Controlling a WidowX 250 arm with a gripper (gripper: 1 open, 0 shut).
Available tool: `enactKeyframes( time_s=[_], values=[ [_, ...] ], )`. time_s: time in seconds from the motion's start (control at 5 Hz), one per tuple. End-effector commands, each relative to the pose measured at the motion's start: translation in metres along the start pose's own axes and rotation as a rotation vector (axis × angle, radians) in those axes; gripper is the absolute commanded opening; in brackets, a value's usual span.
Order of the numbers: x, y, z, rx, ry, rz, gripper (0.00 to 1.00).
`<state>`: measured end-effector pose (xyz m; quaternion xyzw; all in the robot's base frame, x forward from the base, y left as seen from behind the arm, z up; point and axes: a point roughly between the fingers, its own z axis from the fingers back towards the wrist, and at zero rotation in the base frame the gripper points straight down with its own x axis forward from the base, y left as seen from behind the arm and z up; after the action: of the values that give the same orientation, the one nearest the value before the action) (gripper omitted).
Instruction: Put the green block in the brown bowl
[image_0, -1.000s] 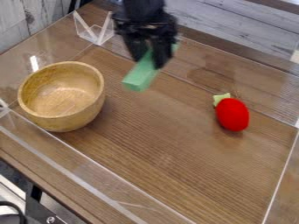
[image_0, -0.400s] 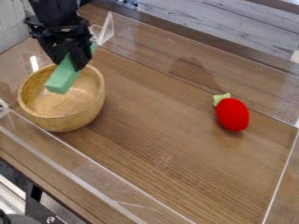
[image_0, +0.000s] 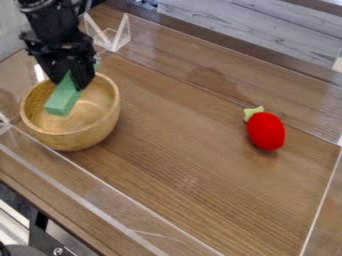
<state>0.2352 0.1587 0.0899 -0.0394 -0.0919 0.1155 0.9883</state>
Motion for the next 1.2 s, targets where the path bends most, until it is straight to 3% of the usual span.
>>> enactKeyframes(
  time_s=[0.0, 0.6, 0.8, 1.0],
  values=[
    [0.003, 0.008, 0.000, 0.024, -0.017, 0.023, 0.00],
    [0.006, 0.017, -0.021, 0.040, 0.014, 0.062, 0.00],
    [0.007, 0.019, -0.026, 0.045, 0.024, 0.074, 1.00],
    [0.008, 0.017, -0.029, 0.048, 0.037, 0.087, 1.00]
  ],
)
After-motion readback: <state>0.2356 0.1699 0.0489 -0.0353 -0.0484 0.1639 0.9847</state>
